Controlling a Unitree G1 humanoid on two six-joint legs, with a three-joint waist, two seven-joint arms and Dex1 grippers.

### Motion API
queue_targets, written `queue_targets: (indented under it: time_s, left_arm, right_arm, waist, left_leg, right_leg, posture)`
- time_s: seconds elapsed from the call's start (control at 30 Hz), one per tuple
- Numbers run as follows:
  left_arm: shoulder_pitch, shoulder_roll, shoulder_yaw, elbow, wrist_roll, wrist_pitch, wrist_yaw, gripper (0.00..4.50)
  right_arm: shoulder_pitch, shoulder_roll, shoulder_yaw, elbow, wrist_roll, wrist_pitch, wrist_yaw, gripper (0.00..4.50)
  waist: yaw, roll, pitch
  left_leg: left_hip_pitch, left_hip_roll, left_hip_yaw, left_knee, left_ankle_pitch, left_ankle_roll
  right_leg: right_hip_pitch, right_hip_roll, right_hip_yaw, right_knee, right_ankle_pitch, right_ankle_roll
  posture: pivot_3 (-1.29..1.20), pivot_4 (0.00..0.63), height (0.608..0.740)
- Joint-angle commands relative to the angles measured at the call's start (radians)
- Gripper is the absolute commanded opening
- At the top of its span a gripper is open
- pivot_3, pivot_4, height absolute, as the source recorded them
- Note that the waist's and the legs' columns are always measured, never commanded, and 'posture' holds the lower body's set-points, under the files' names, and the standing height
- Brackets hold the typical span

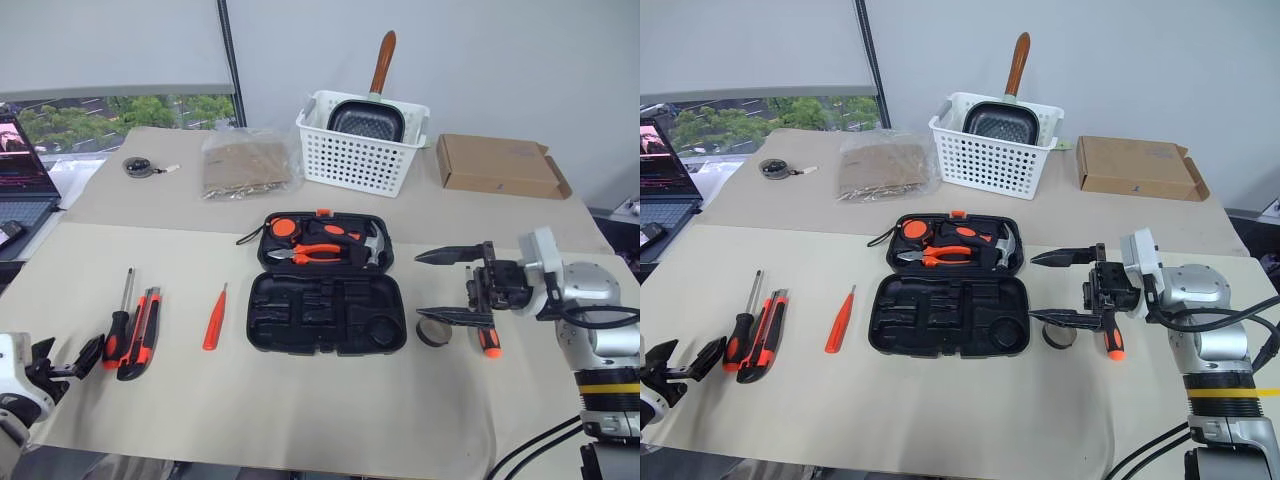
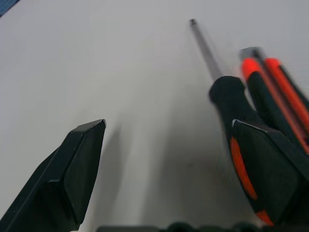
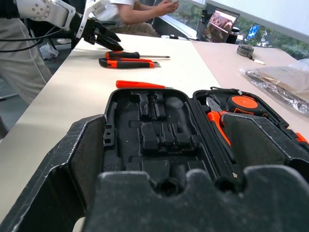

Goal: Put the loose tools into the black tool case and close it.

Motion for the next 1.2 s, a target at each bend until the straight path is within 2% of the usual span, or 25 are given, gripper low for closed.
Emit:
queue_targets:
  time_s: [0.03,0.27,0.43,0.7,0.97,1.1,1.2]
  left_arm:
    - [-0.039,-0.02,0.083,-0.083,-0.102,-0.038,-0.036,4.5]
    - [-0.029,-0.011,0.046,-0.166,-0.104,0.082,0.028,4.5]
    - [-0.017,-0.033,0.012,-0.202,-0.086,0.199,0.144,4.5]
    - [-0.004,-0.074,0.035,-0.193,-0.094,0.238,0.199,4.5]
    - [-0.006,-0.08,0.041,-0.11,-0.071,0.225,0.195,4.5]
    - [-0.02,-0.072,0.021,-0.084,-0.053,0.226,0.181,3.45]
    - [-0.027,-0.068,0.02,-0.072,-0.047,0.222,0.171,2.36]
  right_arm:
    - [0.008,-0.002,-0.029,-0.023,0.007,-0.009,0.001,4.41]
    - [0.027,-0.01,-0.042,-0.03,0.006,-0.011,-0.008,4.41]
    - [0.034,-0.019,-0.05,-0.041,0.01,-0.002,-0.016,4.41]
    - [0.02,-0.025,-0.052,-0.026,0.002,0.001,-0.014,4.41]
    - [0.01,-0.02,-0.05,-0.027,0.002,0.006,-0.02,4.41]
    - [0.013,-0.02,-0.054,-0.033,0.005,0.007,-0.024,4.5]
    - [0.017,-0.021,-0.058,-0.037,0.007,0.009,-0.028,4.5]
  waist:
    - [0.0,-0.001,0.0]
    - [-0.006,-0.001,0.0]
    - [-0.005,-0.001,0.0]
    - [-0.004,-0.001,0.0]
    - [-0.004,-0.001,0.0]
    - [-0.002,-0.001,0.0]
    - [-0.002,-0.001,0.0]
  left_leg:
    - [0.0,0.0,0.0,0.0,0.0,0.0]
    - [0.0,0.001,0.001,0.0,0.001,-0.001]
    - [0.001,0.001,0.001,0.0,0.001,-0.001]
    - [0.001,0.005,0.001,0.0,0.002,-0.003]
    - [0.001,0.006,0.001,0.0,0.002,-0.004]
    - [0.001,0.006,0.001,0.0,0.002,-0.004]
    - [0.001,0.005,0.001,0.0,0.002,-0.004]
  right_leg:
    - [0.0,0.0,0.0,0.0,0.0,0.0]
    - [0.0,0.001,0.0,0.0,0.002,-0.003]
    - [0.001,0.004,0.0,0.0,0.001,-0.002]
    - [0.0,0.007,0.001,0.0,0.0,-0.001]
    - [0.0,0.007,0.001,0.0,0.001,-0.001]
    - [0.0,0.007,0.001,0.0,0.001,-0.001]
    - [0.0,0.006,0.001,0.0,0.001,-0.001]
  posture:
    - [0.0,0.15,0.7]
    - [0.0,0.15,0.7]
    - [0.0,0.15,0.7]
    - [0.0,0.15,0.7]
    - [0.0,0.15,0.7]
    - [0.0,0.15,0.7]
    - [0.0,0.15,0.7]
